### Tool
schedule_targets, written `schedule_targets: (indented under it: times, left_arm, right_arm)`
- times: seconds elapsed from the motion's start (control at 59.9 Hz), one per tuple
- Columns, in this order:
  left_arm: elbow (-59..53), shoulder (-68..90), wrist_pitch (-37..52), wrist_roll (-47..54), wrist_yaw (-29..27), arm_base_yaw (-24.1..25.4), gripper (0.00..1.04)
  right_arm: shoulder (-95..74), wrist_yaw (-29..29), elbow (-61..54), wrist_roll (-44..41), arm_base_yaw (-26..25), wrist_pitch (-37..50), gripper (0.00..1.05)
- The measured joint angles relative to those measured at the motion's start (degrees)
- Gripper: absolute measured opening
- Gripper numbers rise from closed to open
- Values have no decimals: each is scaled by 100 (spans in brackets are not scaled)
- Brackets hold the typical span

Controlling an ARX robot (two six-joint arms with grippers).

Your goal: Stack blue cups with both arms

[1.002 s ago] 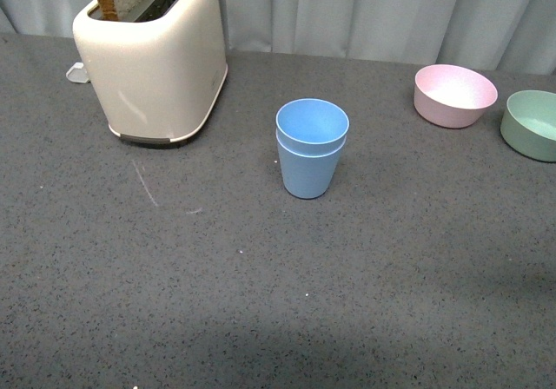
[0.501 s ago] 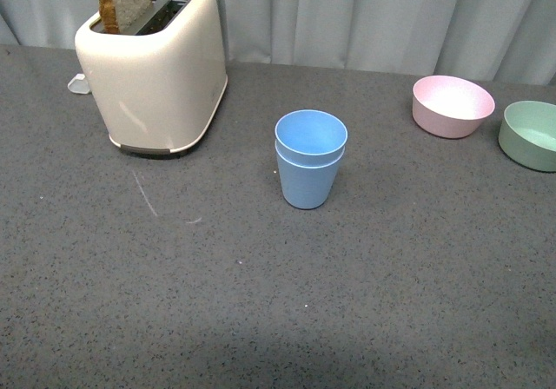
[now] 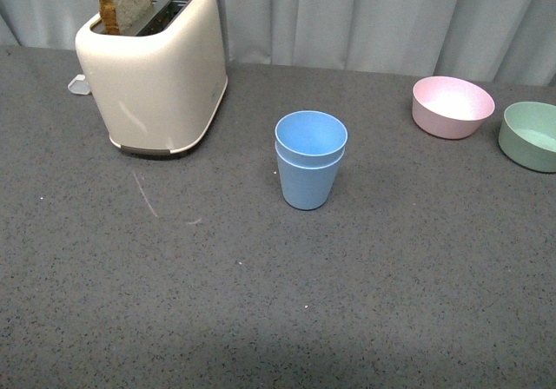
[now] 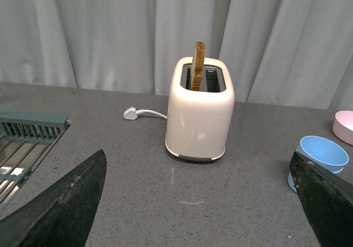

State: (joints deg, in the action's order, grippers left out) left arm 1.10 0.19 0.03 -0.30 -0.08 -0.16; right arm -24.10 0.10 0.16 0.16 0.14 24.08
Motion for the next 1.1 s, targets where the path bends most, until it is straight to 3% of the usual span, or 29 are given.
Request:
schedule_targets:
  times: [0.685,0.802,0.986,1.103]
  left_arm:
    - [0,0,0,2,0,0,98]
    - [0,2,0,2,-4,0,98]
    - [0,0,0,0,0,0,98]
    - [0,0,0,2,0,0,98]
  right_arm:
    - [1410,-2,0,0,0,-1386,1]
    - [2192,-17,4,-2,0,-2350,1]
    - [2385,-17,4,-2,0,-2396,1]
    - [2385,-20,4,-9,0,-2398,16]
